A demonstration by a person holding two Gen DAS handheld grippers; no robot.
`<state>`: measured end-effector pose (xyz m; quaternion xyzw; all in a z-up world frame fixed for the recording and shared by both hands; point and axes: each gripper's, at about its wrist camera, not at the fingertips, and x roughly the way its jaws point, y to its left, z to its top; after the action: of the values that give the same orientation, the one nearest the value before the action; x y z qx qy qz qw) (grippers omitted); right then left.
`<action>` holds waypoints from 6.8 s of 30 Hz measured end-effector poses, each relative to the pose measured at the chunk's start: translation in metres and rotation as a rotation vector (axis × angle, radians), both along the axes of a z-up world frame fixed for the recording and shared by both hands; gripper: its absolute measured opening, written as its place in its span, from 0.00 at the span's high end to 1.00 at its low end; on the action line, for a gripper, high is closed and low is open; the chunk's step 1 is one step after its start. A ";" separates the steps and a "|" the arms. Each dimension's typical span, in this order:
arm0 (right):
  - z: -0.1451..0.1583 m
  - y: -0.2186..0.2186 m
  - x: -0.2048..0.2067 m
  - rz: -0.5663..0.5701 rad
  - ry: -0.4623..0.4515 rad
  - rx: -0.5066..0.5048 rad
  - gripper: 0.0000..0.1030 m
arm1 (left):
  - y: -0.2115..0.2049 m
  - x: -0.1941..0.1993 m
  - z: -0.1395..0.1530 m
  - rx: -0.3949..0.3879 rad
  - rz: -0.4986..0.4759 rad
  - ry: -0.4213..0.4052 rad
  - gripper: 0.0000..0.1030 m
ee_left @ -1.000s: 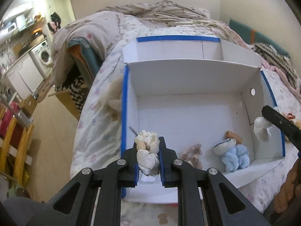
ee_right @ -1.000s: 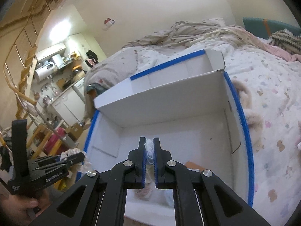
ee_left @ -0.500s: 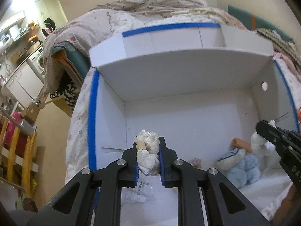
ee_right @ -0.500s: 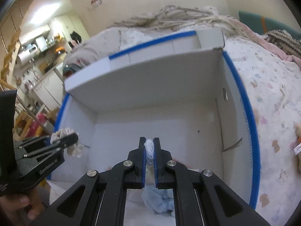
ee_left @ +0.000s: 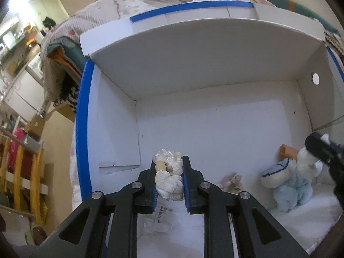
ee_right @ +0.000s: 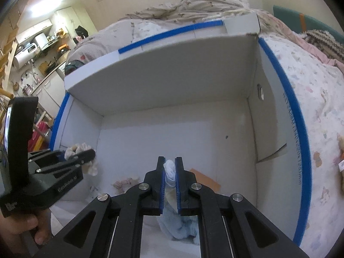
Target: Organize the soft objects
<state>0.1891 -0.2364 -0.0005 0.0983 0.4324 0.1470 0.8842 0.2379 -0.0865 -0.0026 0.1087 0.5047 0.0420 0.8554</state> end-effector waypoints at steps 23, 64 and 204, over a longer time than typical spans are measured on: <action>0.033 -0.013 -0.013 -0.029 -0.138 0.132 0.03 | 0.001 -0.027 0.030 -0.057 -0.007 -0.080 0.38; 0.030 -0.014 -0.113 -0.065 -0.061 0.102 0.00 | 0.088 -0.160 0.053 -0.221 0.085 -0.167 0.38; 0.055 0.014 -0.050 0.005 -0.207 -0.009 0.91 | 0.018 -0.075 0.056 -0.126 -0.033 -0.201 0.62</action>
<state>0.1387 -0.2225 0.0546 0.0777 0.3397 0.1569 0.9241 0.1634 -0.0681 0.0538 0.0586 0.4161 0.0068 0.9074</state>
